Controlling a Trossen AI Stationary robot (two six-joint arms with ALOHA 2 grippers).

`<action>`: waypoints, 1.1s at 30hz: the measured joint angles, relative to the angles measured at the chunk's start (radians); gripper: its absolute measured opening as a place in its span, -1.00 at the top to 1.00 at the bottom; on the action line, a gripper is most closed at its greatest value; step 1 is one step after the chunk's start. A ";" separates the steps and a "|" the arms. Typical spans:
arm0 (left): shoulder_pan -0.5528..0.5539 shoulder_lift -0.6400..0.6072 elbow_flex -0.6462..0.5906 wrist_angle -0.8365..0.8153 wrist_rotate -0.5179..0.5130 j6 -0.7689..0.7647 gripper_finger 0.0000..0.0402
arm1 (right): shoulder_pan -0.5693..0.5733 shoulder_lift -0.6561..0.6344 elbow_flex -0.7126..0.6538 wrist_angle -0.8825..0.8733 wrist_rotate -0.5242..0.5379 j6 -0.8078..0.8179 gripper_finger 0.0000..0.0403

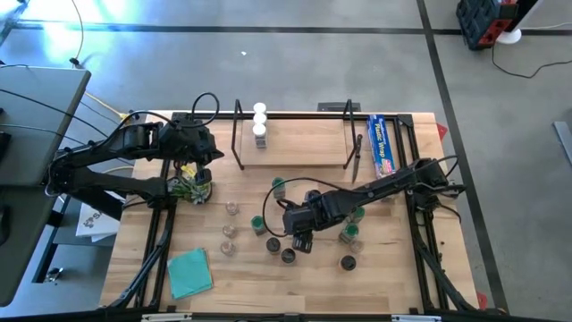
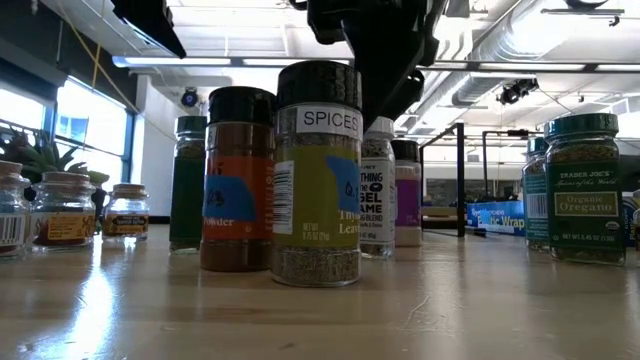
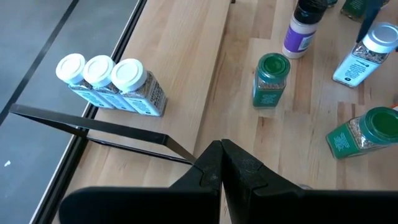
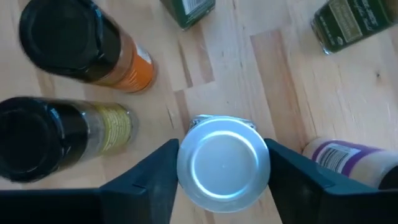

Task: Shelf spices
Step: Put the white seasoning bottle on the shelf aligned with the other white seasoning bottles

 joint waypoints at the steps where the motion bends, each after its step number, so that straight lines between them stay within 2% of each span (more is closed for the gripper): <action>1: 0.000 0.000 0.000 0.000 0.000 0.000 1.00 | 0.000 0.000 0.000 -0.001 -0.003 -0.007 0.04; 6: 0.000 0.000 0.000 0.000 0.000 0.000 1.00 | -0.004 -0.002 0.038 -0.067 -0.022 -0.060 0.04; 13: 0.000 0.000 0.000 0.000 0.006 0.000 1.00 | -0.047 -0.011 0.349 -0.278 -0.116 -0.211 0.04; 19: 0.000 0.000 0.000 0.001 0.006 0.000 1.00 | -0.140 -0.008 0.543 -0.259 -0.110 -0.387 0.04; 24: 0.000 0.000 0.000 0.002 0.006 0.000 1.00 | -0.285 0.037 0.576 -0.171 -0.097 -0.558 0.04; 29: 0.000 0.000 0.000 0.005 0.006 0.000 1.00 | -0.411 0.111 0.577 -0.059 -0.195 -0.679 0.04; 33: 0.000 0.000 0.000 0.006 0.006 0.001 1.00 | -0.474 0.179 0.577 -0.029 -0.209 -0.746 0.04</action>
